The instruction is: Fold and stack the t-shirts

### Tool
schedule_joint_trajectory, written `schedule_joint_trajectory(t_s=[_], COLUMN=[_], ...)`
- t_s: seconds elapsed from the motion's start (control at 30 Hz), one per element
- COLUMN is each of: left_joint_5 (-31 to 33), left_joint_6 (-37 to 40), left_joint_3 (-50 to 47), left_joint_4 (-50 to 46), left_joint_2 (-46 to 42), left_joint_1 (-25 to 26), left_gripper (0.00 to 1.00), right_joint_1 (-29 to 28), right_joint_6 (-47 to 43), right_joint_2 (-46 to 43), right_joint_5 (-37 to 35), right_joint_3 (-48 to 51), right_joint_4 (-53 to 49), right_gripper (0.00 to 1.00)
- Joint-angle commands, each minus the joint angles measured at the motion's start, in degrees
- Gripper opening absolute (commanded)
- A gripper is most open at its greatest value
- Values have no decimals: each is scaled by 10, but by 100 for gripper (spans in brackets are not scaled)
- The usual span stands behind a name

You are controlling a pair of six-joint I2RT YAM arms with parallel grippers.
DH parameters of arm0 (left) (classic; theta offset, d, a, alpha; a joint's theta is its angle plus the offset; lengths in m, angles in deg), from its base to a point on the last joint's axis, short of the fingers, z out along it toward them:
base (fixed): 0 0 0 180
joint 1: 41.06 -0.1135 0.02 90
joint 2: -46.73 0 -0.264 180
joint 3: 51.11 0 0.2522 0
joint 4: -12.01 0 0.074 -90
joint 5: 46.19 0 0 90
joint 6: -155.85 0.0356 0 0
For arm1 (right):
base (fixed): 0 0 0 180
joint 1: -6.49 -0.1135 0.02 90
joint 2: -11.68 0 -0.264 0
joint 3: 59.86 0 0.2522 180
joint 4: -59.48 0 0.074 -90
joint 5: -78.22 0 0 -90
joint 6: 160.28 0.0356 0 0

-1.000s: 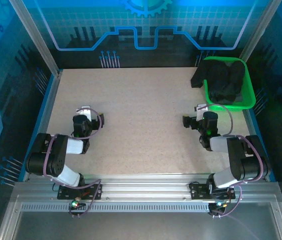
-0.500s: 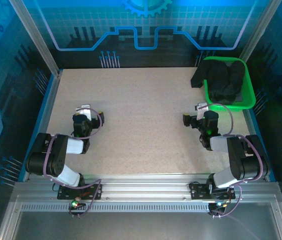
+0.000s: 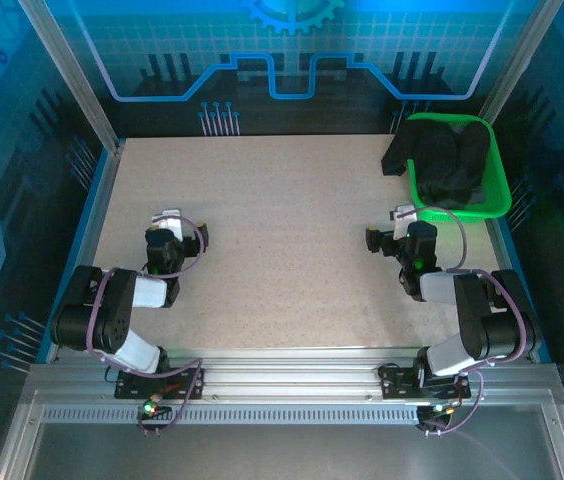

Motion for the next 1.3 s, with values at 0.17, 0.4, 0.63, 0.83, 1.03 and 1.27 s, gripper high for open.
schedule_joint_trajectory(t_s=[0.17, 0.4, 0.63, 0.83, 1.03, 1.27], left_joint_5=[9, 10, 133, 216, -58, -225], left_joint_6=[-13, -14, 39, -3, -356, -378], left_joint_3=[15, 12, 7, 154, 410, 588], left_joint_4=[18, 21, -58, -261, -674, -748], left_joint_2=[7, 7, -139, -245, -168, -29], left_joint_1=[4, 4, 78, 112, -3, 65], left_gripper=[99, 99, 99, 99, 99, 99], right_joint_1=[8, 11, -54, -29, 100, 206], right_joint_6=[-9, -9, -27, 141, 378, 478], right_joint_2=[7, 5, -172, -234, -118, 49], right_joint_5=[7, 12, -128, -203, -91, 37], right_joint_3=[-12, -12, -65, -305, -484, -554], right_joint_4=[18, 20, -135, -432, -667, -650], right_gripper=[100, 100, 100, 100, 100, 100])
